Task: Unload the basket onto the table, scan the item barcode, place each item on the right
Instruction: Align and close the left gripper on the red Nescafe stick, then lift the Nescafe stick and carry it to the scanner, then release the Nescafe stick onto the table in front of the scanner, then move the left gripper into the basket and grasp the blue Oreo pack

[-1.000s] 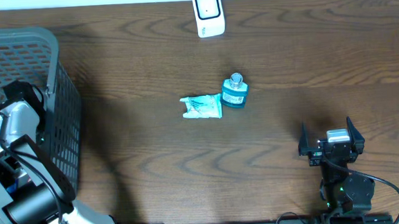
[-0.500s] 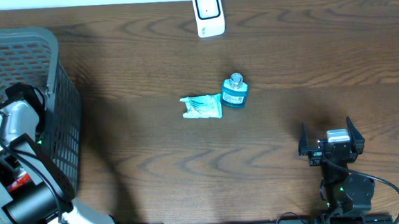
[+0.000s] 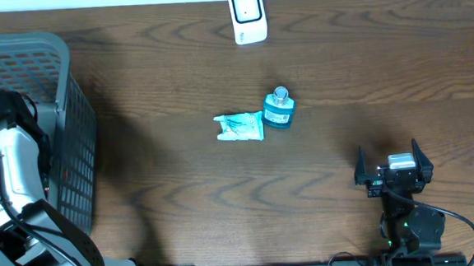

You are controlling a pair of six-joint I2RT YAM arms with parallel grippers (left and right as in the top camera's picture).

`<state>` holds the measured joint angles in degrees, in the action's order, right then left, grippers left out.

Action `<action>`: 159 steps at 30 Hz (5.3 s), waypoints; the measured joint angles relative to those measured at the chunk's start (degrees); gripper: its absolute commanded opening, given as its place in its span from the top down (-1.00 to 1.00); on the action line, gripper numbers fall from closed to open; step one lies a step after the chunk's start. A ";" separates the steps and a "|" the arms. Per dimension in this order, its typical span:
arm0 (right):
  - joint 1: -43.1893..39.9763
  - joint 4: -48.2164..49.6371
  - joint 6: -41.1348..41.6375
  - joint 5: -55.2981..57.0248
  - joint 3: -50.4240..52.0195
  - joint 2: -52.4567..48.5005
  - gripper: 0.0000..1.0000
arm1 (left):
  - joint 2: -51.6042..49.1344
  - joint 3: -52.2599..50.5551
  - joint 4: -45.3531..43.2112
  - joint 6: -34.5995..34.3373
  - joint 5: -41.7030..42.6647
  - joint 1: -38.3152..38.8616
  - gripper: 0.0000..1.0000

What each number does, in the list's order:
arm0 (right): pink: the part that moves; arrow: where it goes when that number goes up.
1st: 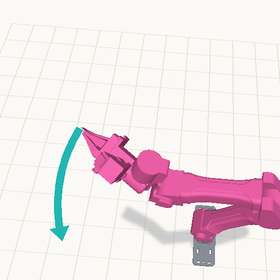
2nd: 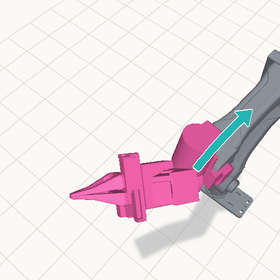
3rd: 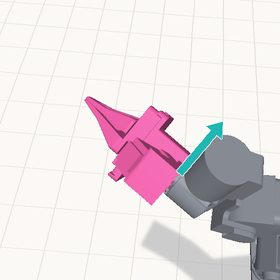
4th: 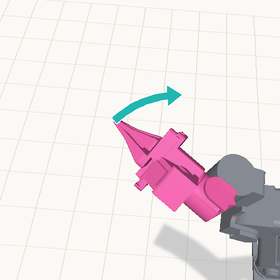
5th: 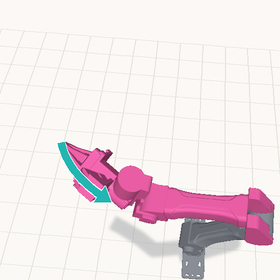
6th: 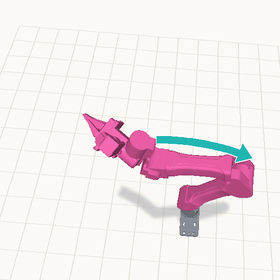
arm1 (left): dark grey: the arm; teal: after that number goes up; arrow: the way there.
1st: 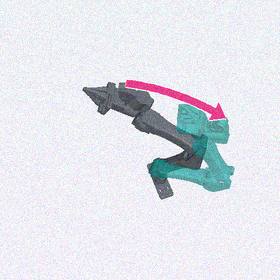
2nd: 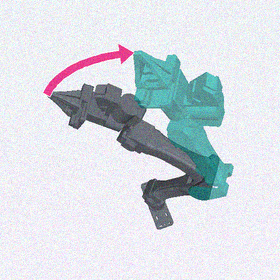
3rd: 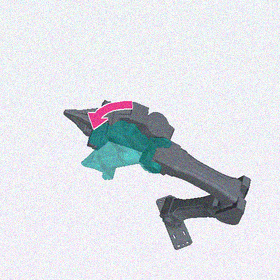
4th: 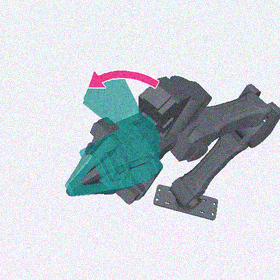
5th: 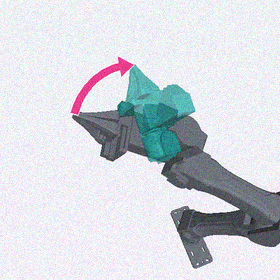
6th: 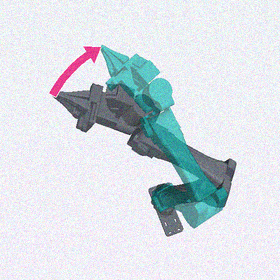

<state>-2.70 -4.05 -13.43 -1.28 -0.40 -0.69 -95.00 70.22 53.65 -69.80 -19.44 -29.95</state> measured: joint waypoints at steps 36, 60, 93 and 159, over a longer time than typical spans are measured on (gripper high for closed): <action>0.00 0.00 0.00 0.00 0.00 0.00 -0.99 | -11.74 -3.69 -5.11 -10.14 0.17 -7.87 0.86; 0.00 -0.02 0.00 -0.02 0.00 0.00 -0.99 | 22.45 11.91 -5.97 8.17 22.84 -7.96 0.86; 0.00 0.00 0.00 0.00 0.00 0.00 -0.99 | -6.97 7.02 -2.51 -18.40 22.08 68.74 0.85; 0.00 0.00 0.00 0.00 0.00 0.00 -0.98 | 5.55 2.21 -6.82 69.37 7.93 -10.27 -1.00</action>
<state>-2.70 -4.05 -13.43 -1.28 -0.40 -0.69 -89.45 72.42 46.83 -0.43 -11.51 -40.23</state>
